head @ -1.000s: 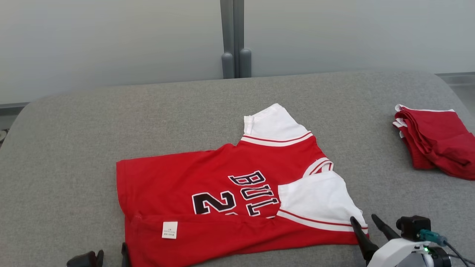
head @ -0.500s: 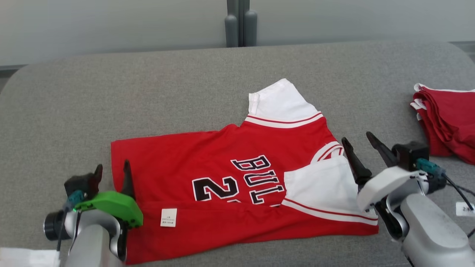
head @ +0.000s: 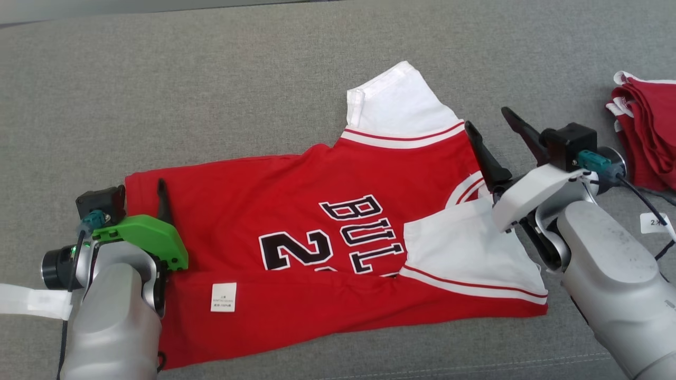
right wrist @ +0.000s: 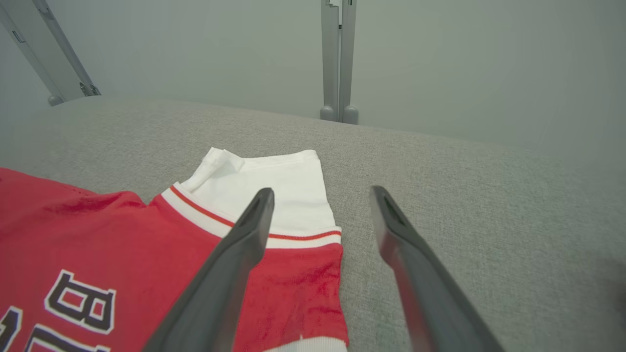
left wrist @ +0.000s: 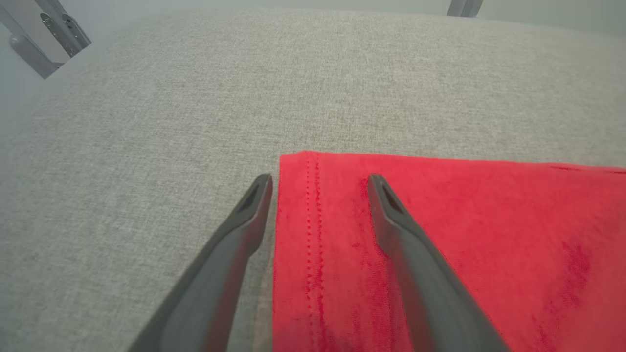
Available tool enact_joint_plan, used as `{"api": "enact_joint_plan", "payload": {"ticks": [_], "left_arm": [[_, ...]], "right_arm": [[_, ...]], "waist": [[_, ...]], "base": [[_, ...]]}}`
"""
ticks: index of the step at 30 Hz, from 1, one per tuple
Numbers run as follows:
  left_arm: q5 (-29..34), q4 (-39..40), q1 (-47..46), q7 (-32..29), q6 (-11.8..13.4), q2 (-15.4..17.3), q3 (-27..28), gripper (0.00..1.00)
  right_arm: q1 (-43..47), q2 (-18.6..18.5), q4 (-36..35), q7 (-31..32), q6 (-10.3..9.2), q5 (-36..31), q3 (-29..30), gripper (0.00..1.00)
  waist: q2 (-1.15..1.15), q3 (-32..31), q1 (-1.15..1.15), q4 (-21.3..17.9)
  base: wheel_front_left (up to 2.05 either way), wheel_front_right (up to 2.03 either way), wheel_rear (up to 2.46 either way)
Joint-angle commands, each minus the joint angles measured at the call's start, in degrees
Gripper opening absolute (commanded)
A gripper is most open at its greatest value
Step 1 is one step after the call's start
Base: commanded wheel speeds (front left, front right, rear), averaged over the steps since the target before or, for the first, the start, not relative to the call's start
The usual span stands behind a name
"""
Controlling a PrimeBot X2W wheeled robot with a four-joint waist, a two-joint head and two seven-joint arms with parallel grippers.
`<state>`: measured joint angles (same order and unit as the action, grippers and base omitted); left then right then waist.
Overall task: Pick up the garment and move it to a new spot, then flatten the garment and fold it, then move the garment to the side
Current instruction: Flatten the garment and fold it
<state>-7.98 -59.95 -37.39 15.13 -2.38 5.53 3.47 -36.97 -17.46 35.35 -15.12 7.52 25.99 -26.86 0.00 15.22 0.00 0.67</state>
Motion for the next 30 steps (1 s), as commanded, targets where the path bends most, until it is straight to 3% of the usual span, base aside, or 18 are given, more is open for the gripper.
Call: {"api": "enact_joint_plan", "payload": {"ticks": [1,3,4,5,6,13,21,27,30], "left_arm": [[0.36,-0.29,-1.48,-0.03,0.54,0.53,-0.21,1.0],[0.54,-0.82,-2.43,-0.03,0.66,0.52,-0.58,1.0],[0.66,-0.96,-2.96,-0.03,0.48,0.51,-0.74,0.8],[0.89,-1.15,-3.38,-0.03,0.33,0.41,-1.02,0.46],[0.77,-1.09,-3.75,-0.03,0.21,0.25,-1.04,0.0],[0.9,1.62,-5.81,-0.03,-0.16,-1.18,-2.44,0.0],[-0.3,3.03,-7.41,-0.03,-1.14,-2.4,-4.93,0.0],[-6.03,4.81,-7.94,-0.04,-1.77,-2.56,-10.23,0.0],[-9.05,5.81,-7.86,-0.03,-0.88,-2.54,-13.81,0.0]], "right_arm": [[-1.1,-0.37,-0.05,-0.01,-0.09,-0.2,-0.15,1.0],[-2.7,-0.48,0.08,-0.01,-0.09,-0.23,-0.96,1.0],[-3.57,-0.52,0.43,-0.01,-0.09,-0.01,-1.17,1.0],[-4.49,-0.69,0.94,-0.01,-0.09,0.15,-1.53,1.0],[-5.46,-0.9,1.48,0.01,-0.09,0.04,-1.99,1.0],[-14.8,-1.49,7.71,2.95,-0.09,-0.17,-5.28,1.0],[-23.4,-0.3,17.56,12.15,-0.09,1.8,-7.15,1.0],[-28.29,-0.67,22.86,14.08,-0.09,0.43,-9.36,1.0],[-29.62,-0.24,26.1,15.19,-0.09,0.96,-8.99,1.0]], "waist": [[0.0,1.79,0.0,-0.27],[0.0,2.53,0.0,0.03],[0.0,2.88,0.0,0.27],[0.0,3.27,0.0,0.57],[0.0,3.61,0.0,0.89],[0.0,6.35,0.0,4.57],[0.0,9.26,0.0,8.71],[0.0,11.38,0.0,11.04],[0.0,12.12,0.0,12.04]], "base": [[0.0,0.0,0.0],[0.0,0.0,0.0],[0.0,0.0,0.0],[0.0,0.0,0.0],[0.0,0.0,0.0],[0.0,0.0,0.0],[0.0,0.0,0.0],[0.0,0.0,0.0],[0.0,0.0,0.0]]}}
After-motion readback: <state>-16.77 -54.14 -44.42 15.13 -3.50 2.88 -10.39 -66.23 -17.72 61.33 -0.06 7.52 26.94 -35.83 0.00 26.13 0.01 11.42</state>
